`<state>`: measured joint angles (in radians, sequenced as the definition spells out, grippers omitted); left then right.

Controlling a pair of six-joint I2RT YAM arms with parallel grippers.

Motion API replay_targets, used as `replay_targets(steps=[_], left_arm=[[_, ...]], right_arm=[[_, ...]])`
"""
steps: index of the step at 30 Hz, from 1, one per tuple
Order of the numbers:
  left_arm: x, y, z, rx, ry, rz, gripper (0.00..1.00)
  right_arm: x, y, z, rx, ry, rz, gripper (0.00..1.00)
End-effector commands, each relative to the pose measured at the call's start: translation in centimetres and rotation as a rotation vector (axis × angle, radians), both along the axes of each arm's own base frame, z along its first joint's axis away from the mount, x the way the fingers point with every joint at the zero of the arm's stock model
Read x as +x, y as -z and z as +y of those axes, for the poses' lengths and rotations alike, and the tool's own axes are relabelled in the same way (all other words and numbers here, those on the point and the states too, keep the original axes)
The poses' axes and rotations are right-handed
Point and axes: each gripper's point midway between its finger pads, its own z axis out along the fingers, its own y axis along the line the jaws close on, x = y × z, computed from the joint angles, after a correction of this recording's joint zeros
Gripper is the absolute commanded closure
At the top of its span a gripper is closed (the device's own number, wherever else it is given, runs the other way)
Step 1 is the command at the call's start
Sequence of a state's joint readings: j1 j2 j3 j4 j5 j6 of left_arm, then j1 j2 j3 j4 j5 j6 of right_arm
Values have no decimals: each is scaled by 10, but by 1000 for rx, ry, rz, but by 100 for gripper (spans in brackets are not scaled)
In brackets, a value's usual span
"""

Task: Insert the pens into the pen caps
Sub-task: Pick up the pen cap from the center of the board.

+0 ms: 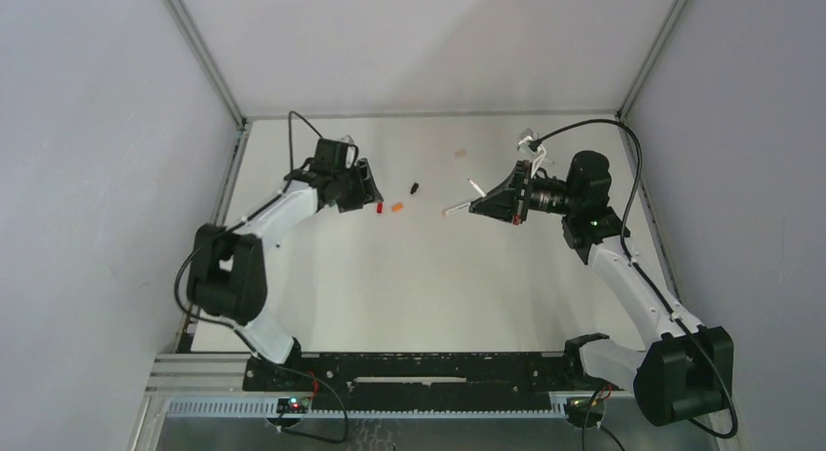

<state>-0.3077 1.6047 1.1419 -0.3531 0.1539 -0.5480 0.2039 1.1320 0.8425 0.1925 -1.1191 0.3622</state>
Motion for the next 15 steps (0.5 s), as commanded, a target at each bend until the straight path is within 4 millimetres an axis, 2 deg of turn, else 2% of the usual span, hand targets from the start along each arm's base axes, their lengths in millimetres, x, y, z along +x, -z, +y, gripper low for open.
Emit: replay_targets(steps=[1, 5, 15], left_arm=[[9, 12, 16, 198, 27, 78, 40], [22, 30, 13, 259, 57, 126, 50], [44, 58, 0, 287, 107, 193, 56]], right_arm=[[1, -4, -5, -9, 25, -66, 100], [3, -1, -9, -13, 39, -64, 100], [8, 1, -13, -18, 59, -65, 100]])
